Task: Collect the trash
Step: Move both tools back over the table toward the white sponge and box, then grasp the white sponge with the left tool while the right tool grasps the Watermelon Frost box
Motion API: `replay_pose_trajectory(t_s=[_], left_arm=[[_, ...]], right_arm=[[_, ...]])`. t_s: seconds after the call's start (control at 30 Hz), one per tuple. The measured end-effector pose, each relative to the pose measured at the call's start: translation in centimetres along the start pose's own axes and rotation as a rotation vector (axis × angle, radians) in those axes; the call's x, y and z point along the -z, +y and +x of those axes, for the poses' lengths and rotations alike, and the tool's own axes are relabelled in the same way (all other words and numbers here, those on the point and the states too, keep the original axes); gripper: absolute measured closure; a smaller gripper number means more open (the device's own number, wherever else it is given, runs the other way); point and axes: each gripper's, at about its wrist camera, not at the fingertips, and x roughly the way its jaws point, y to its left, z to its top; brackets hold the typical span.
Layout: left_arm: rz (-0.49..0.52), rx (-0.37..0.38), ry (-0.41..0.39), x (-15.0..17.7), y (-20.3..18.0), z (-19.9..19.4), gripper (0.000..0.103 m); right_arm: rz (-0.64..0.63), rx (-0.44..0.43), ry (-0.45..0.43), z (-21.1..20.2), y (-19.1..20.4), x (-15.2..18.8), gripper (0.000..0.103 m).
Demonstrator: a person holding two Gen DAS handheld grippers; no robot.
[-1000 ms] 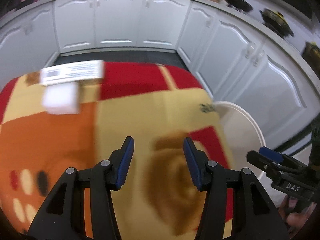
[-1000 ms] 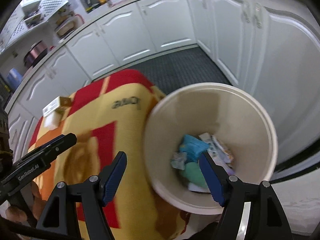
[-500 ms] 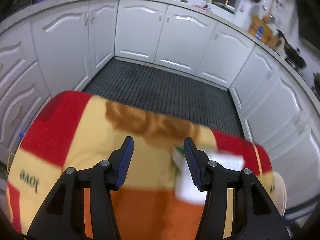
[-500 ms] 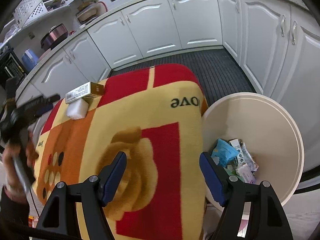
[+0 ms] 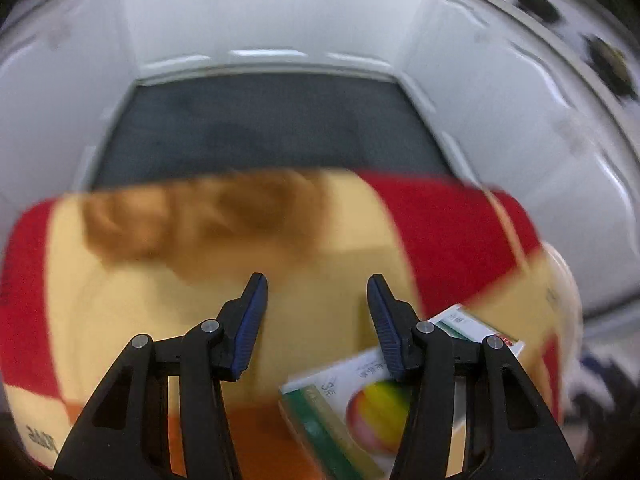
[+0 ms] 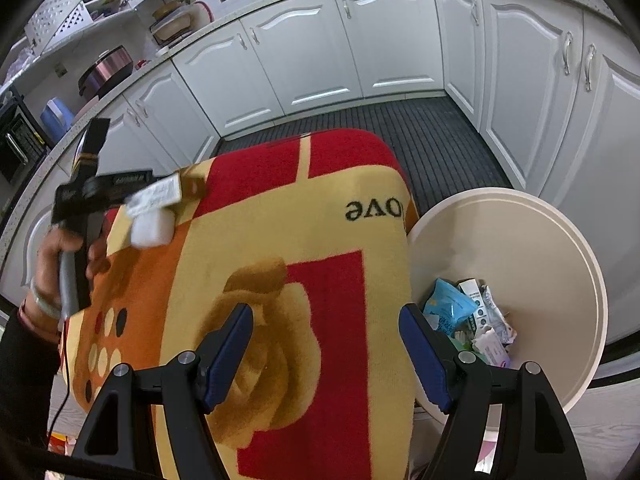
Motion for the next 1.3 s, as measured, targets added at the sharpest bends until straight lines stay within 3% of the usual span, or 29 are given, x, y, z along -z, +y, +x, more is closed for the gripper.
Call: replay_pose_trajectory(t_s=[0.07, 0.13, 0.3, 0.43, 0.6, 0.9, 1.17, 1.23, 1.3], left_arm=[[0.078, 0.038, 0.022, 3.2, -2.2, -1.2, 0.053], [0.123, 0.054, -0.037, 5.9, -3.6, -3.2, 0.052], [0.059, 0.105, -0.087, 8.7, -3.8, -6.8, 0.050], [0.060, 0.151, -0.078, 10.5, -3.8, -9.1, 0.050], [0.066, 0.107, -0.114, 12.4, -3.5, -11.3, 0.050], [0.138, 0.001, -0.142, 14.3, -3.5, -8.9, 0.043], [0.148, 0.027, -0.167, 13.3, -4.8, -6.6, 0.043], [0.147, 0.044, -0.163, 13.1, -5.1, -6.4, 0.045], [0.155, 0.056, -0.157, 13.2, -5.4, -6.2, 0.062]], right_arm=[[0.004, -0.007, -0.001, -0.1, 0.0, 0.0, 0.030], [0.004, -0.015, -0.003, -0.2, 0.1, 0.2, 0.030], [0.000, -0.035, 0.006, -0.3, 1.0, 0.7, 0.030], [-0.030, -0.061, 0.006, -1.1, 2.2, 1.6, 0.028], [-0.049, -0.071, 0.017, -1.4, 3.4, 2.6, 0.025], [-0.083, -0.090, 0.048, -1.7, 5.3, 4.7, 0.025], [-0.076, -0.126, 0.147, -1.7, 5.4, 7.1, 0.025], [-0.119, -0.110, 0.182, -1.3, 5.9, 7.9, 0.025], [-0.161, -0.078, 0.203, -0.9, 6.3, 8.6, 0.025]])
